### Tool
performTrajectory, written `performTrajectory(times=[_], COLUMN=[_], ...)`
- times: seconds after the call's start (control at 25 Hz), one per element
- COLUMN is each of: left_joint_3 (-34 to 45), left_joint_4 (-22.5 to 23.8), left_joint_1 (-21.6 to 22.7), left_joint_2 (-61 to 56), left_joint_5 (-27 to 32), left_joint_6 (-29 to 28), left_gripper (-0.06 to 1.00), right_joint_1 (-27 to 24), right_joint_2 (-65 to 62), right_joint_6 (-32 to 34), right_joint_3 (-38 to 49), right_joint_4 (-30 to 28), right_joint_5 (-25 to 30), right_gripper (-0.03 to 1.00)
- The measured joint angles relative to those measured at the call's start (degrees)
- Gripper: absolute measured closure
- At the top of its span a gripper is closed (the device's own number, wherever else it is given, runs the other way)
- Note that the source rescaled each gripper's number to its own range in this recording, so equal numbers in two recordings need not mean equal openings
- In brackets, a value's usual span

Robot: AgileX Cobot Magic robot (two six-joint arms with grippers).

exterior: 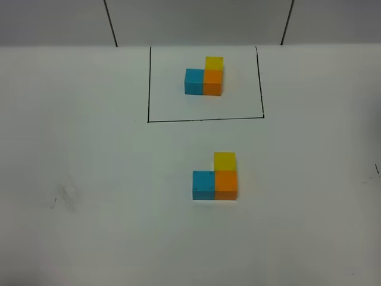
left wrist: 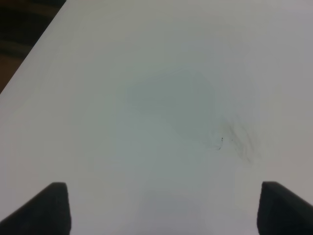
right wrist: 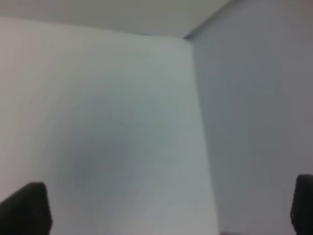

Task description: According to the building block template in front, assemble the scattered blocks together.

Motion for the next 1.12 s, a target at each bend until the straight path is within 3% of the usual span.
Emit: performTrajectory(times=[0.2, 0.32, 0.44, 0.6, 0.92, 1.12], left_joint_3=[0.0, 0.0, 0.0, 0.0, 0.0, 0.0], left_joint_4=[0.0, 0.0, 0.0, 0.0, 0.0, 0.0], left_joint_1=[0.0, 0.0, 0.0, 0.0, 0.0, 0.0], left_joint_2=[0.0, 0.0, 0.0, 0.0, 0.0, 0.0], left_joint_5=[0.0, 0.0, 0.0, 0.0, 0.0, 0.0], left_joint_6=[0.0, 0.0, 0.0, 0.0, 0.0, 0.0], left_gripper=[0.2, 0.2, 0.2, 0.2, 0.2, 0.2], right_joint_1=[-11.9, -15.8, -16.5, -16.6, -16.6, -16.6], right_joint_2=[-9.2, -14.4, -20.5, -30.5, -51.4, -60.4], right_joint_6=[-10.7, -18.2, -24.0, -29.0, -30.6, -29.8], right_joint_3=[0.0, 0.0, 1.0, 5.0, 15.5, 25.4], right_joint_4=[-0.2, 0.0, 3.1, 11.5, 27.1, 33.4], right_joint_5=[0.5, 0.8, 0.8, 0.8, 1.1, 1.2], right_gripper=[-0.03, -0.03, -0.03, -0.01, 0.03, 0.11])
